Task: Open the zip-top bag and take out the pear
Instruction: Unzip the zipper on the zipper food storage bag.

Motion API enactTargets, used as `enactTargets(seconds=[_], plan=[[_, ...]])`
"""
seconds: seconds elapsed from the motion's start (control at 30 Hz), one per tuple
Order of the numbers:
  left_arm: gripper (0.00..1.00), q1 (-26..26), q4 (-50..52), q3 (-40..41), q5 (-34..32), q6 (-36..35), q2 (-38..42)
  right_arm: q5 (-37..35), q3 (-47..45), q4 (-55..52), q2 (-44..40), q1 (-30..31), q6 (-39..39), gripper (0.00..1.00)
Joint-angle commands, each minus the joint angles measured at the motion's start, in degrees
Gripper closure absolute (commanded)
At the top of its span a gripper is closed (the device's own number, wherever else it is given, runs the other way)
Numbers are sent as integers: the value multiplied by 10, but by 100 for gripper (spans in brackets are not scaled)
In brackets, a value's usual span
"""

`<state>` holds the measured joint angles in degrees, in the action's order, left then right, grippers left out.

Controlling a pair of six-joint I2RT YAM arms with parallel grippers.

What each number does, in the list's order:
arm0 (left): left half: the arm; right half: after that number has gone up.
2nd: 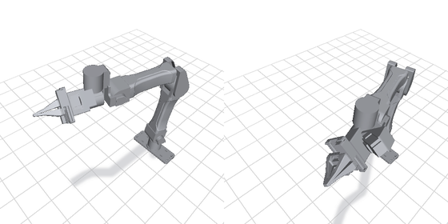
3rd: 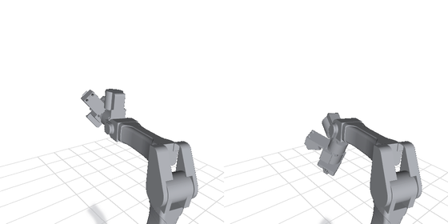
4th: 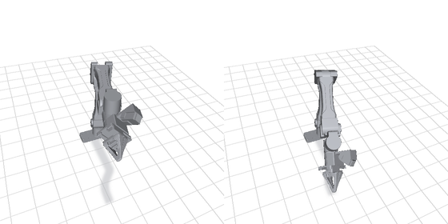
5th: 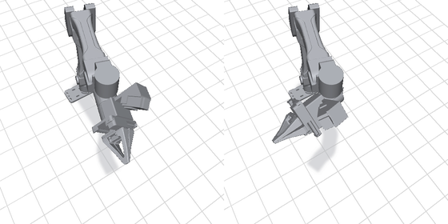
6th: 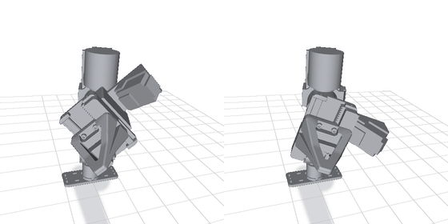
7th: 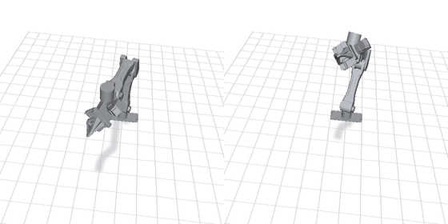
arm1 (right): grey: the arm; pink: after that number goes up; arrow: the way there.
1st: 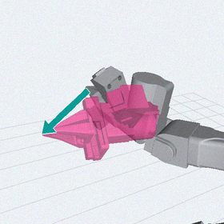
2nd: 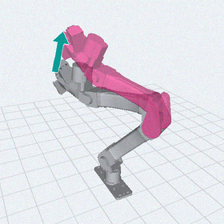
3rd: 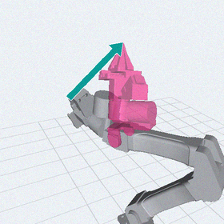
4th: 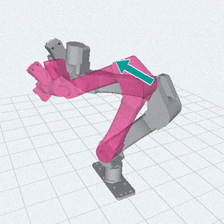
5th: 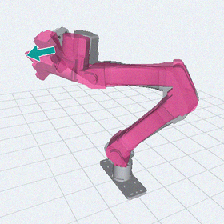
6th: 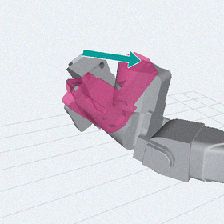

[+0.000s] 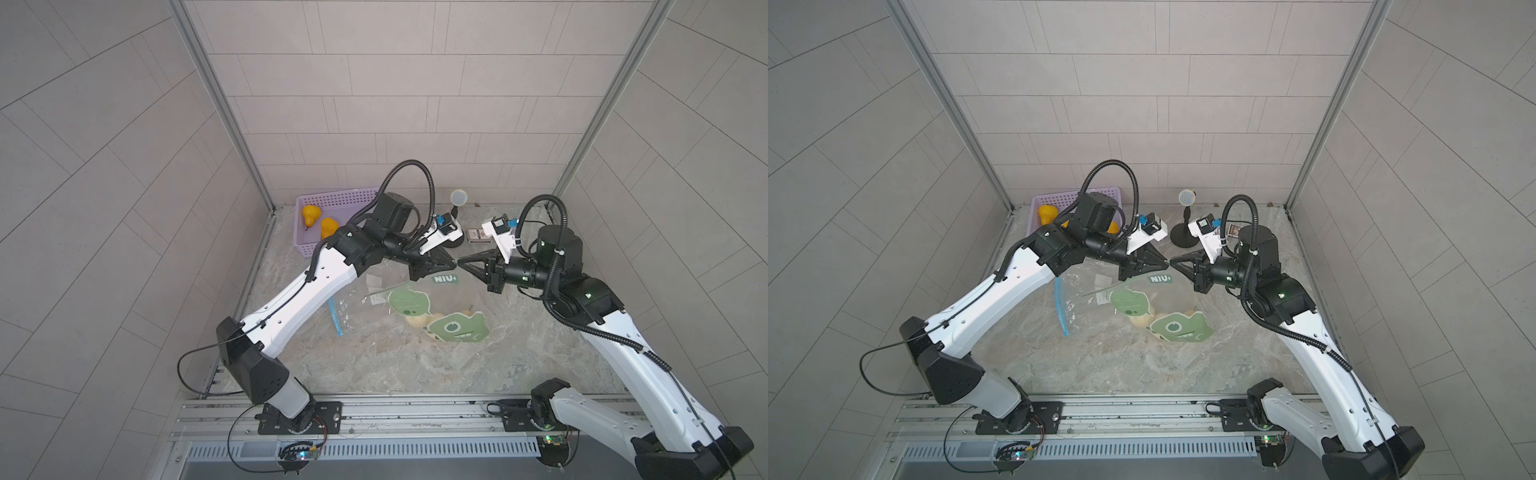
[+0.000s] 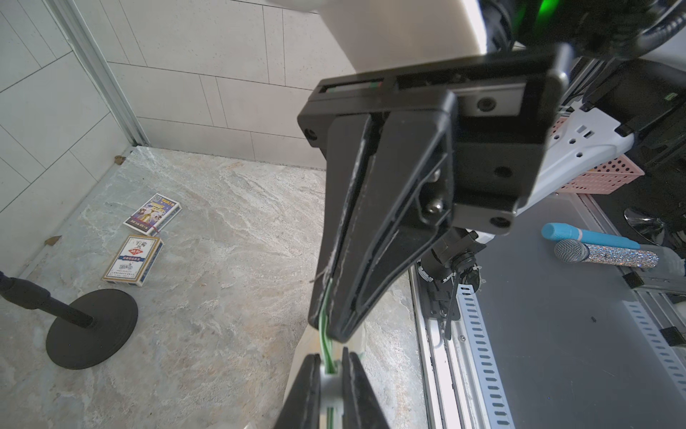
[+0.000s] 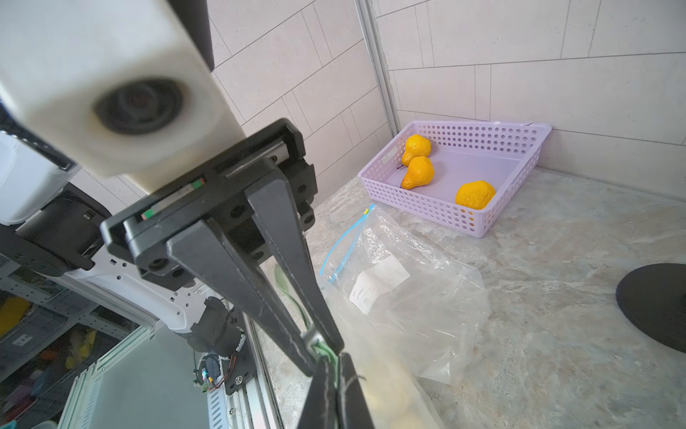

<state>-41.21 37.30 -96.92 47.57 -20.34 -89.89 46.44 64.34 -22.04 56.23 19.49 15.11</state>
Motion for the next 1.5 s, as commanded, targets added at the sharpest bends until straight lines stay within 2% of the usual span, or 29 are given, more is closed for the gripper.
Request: enactTargets(seconds=[0.0,0.23,0.4,0.63,0.7,0.77,0.87,1.0,1.17,1.27,1.37,1.47], plan=[[85,-1,11,-5,18,-1,8,-137,-2,46,-21,13,-6,100],[85,-1,13,-14,10,5,8,-459,-12,79,-28,91,-30,100],[85,-1,16,-14,1,5,7,-628,1,101,-5,155,-68,100],[85,0,32,-21,-18,5,10,-838,9,159,34,166,-87,100],[85,1,42,-21,-27,1,14,-886,20,168,45,163,-89,100],[85,4,50,-18,-35,0,18,-905,30,180,53,153,-88,100],[85,14,55,-5,-44,2,30,-907,46,181,62,126,-74,100],[85,44,50,28,-48,20,62,-876,66,161,70,80,-45,100],[85,92,-6,92,-42,61,109,-835,82,135,72,56,-23,100],[85,102,-38,103,-43,79,111,-759,82,127,67,50,-6,100],[85,102,-42,74,-57,87,87,-549,69,141,60,34,-1,100],[85,108,-59,47,-112,94,66,-331,61,154,61,17,10,100]])
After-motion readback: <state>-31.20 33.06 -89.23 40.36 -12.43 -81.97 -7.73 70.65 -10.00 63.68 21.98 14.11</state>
